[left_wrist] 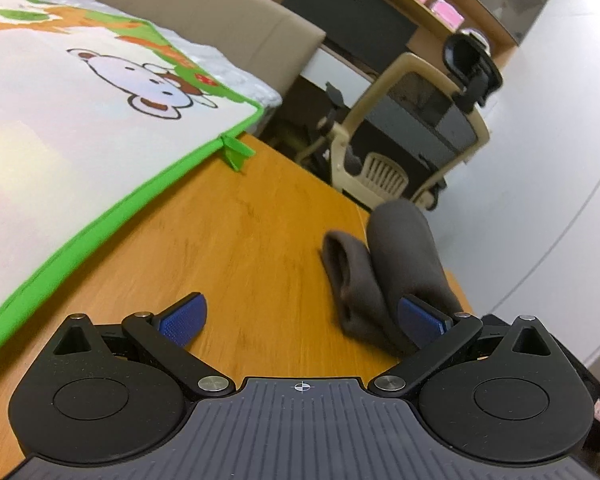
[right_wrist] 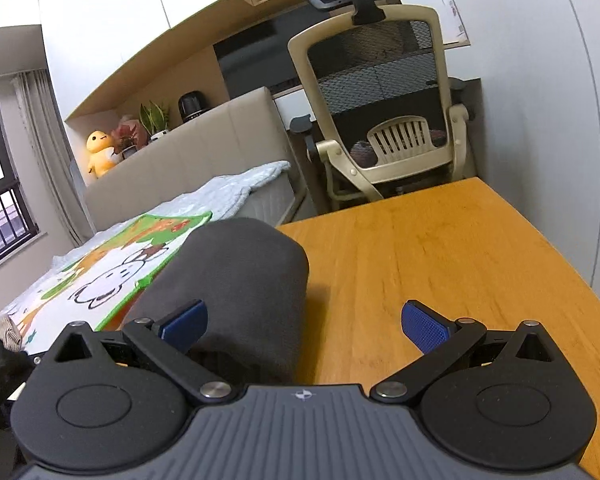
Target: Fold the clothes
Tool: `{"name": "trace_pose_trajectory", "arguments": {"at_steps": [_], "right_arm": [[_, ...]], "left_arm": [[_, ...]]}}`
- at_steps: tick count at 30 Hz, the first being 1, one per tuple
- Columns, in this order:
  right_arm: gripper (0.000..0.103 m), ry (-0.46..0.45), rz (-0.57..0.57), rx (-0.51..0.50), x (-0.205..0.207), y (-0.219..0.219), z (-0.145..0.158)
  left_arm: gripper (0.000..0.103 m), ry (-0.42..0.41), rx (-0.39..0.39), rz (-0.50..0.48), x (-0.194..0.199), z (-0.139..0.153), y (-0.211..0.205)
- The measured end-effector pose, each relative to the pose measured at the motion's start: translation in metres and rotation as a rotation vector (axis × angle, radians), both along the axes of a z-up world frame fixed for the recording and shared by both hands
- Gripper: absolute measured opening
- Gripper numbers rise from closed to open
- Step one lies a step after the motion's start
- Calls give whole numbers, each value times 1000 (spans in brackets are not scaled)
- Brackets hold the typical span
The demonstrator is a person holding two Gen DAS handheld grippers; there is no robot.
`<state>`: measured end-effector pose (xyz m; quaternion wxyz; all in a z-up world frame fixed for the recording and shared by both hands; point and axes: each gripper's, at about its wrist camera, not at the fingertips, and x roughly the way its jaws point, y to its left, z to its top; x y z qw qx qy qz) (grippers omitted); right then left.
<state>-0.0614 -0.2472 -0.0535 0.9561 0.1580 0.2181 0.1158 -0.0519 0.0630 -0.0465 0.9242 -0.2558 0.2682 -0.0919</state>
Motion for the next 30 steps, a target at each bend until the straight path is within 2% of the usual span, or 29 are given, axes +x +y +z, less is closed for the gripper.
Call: {"name": "trace_pose_trajectory", "arguments": {"at_steps": [3,5,9,15,18,21,30], "right_arm": [[103,92,-11,-31,-12,-1,-3],[103,151,-5,-54,-19,-1,-5],[103,196,0,-100,-29,3,-7],[103,237,10,-251,-27,22,-7],[103,257,13,-371,-23,36,-10],[103,261,16,-372,-22,36,-10],[103,259,11,-369,-21,36,-10]], "left_arm": [[103,15,80,-5,-12,3,-14],[103,35,163,-10,-16,6,-29],[103,85,337,-11,-16,8,-59],[103,120,448,-10,-17,7,-77],[103,136,496,-7,-15,5,-82],[103,166,575,6,-11,4,-92],[103,165,569,3,-11,4,-91]]}}
